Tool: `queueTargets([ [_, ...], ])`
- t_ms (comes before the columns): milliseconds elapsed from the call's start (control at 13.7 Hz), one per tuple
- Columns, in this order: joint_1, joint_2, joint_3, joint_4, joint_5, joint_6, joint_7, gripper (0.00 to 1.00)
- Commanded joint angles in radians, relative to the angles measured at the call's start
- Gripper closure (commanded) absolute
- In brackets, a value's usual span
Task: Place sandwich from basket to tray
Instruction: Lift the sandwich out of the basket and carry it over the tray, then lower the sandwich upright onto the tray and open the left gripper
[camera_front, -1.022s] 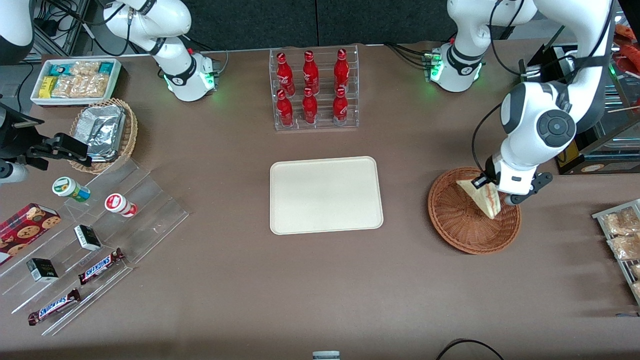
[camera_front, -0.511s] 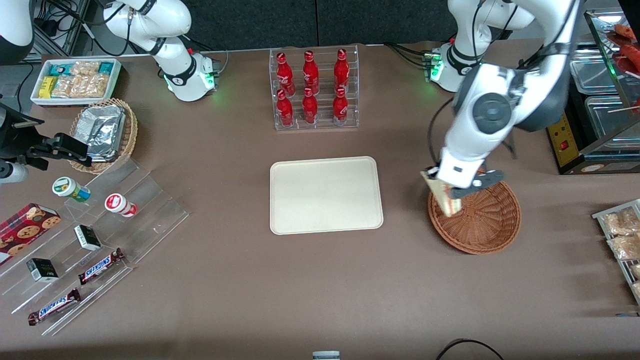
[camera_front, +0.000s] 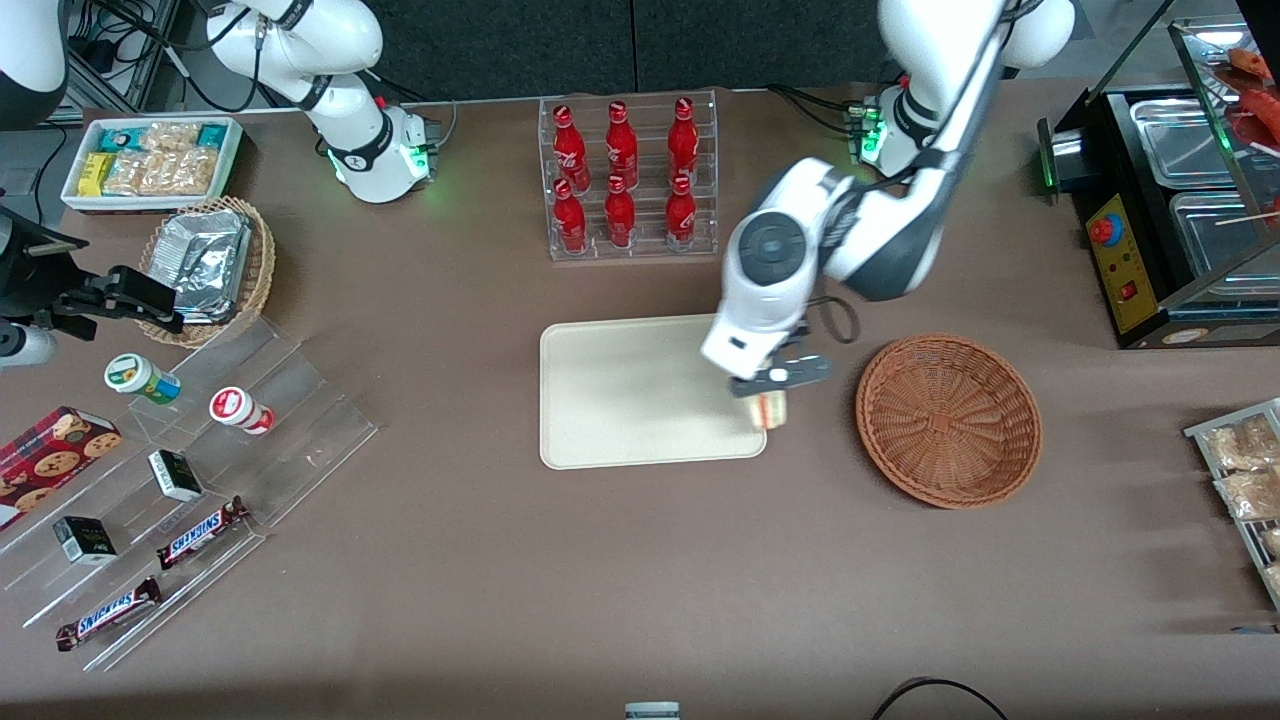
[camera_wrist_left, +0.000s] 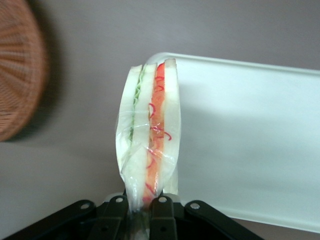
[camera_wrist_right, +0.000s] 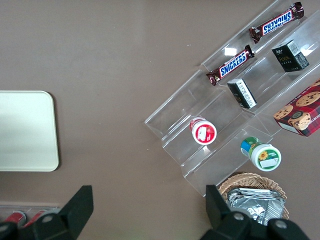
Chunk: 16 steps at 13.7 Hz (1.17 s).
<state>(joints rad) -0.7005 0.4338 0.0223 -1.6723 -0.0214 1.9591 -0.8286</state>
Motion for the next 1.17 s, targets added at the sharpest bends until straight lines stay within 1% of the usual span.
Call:
queueTargets([
  [0, -0.040, 0.111, 0.005, 0.118, -0.028, 0.012, -0.007, 0.91],
  [219, -0.100, 0.177, -0.001, 0.141, -0.034, 0.078, -0.007, 0.91],
  [438, -0.132, 0.226, -0.001, 0.175, -0.034, 0.112, -0.007, 0.91],
  [657, -0.155, 0.240, -0.001, 0.181, -0.032, 0.113, -0.007, 0.90],
  [803, -0.168, 0.246, -0.001, 0.180, -0.032, 0.113, -0.009, 0.87],
  [1095, -0.186, 0.272, -0.001, 0.177, -0.028, 0.122, -0.035, 0.87],
])
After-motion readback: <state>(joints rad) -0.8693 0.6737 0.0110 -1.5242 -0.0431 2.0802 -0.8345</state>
